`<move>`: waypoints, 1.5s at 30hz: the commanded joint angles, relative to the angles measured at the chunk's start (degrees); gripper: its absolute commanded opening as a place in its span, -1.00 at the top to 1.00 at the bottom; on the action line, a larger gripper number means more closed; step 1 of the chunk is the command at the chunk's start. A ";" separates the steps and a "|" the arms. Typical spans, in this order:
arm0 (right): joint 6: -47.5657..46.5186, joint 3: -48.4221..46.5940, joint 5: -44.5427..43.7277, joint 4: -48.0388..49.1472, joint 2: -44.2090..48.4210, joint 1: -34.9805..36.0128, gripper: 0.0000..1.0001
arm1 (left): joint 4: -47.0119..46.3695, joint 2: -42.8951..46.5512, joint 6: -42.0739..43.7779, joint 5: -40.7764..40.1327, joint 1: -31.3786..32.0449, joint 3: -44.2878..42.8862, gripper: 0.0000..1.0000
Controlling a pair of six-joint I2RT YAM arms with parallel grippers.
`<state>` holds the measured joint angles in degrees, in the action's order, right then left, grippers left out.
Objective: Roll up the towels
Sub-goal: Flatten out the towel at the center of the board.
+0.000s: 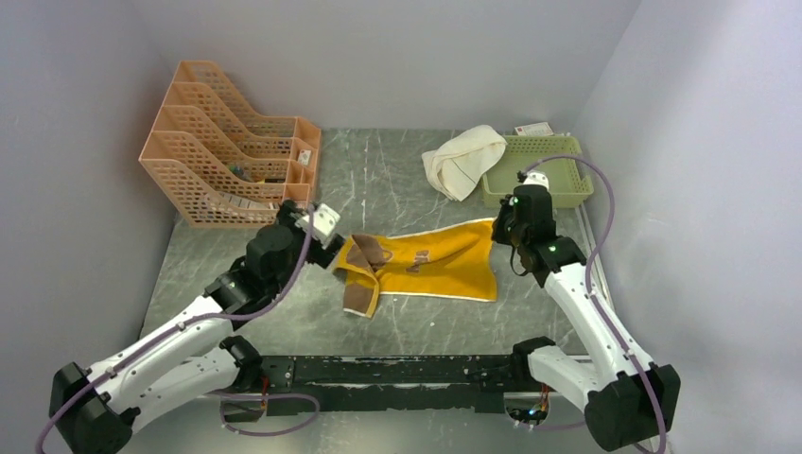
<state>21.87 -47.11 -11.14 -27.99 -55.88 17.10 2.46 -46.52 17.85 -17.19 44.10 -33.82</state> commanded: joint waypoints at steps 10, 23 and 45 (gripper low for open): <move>-1.87 -1.11 11.04 8.50 -3.90 -6.50 1.00 | 28.15 -34.31 -52.04 19.98 -15.08 -25.77 -0.12; -4.77 -2.43 11.75 7.69 -2.80 -6.56 1.00 | 13.58 -11.25 -90.93 25.50 -25.85 -3.94 -0.93; -3.39 -0.96 14.80 9.64 -1.90 -6.65 1.00 | -24.03 -11.91 -140.67 35.20 -26.78 26.79 -0.99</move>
<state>18.74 -48.18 3.68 -19.77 -59.24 10.87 -13.41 -55.99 -115.98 16.99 16.80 -7.42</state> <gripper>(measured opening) 0.010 0.994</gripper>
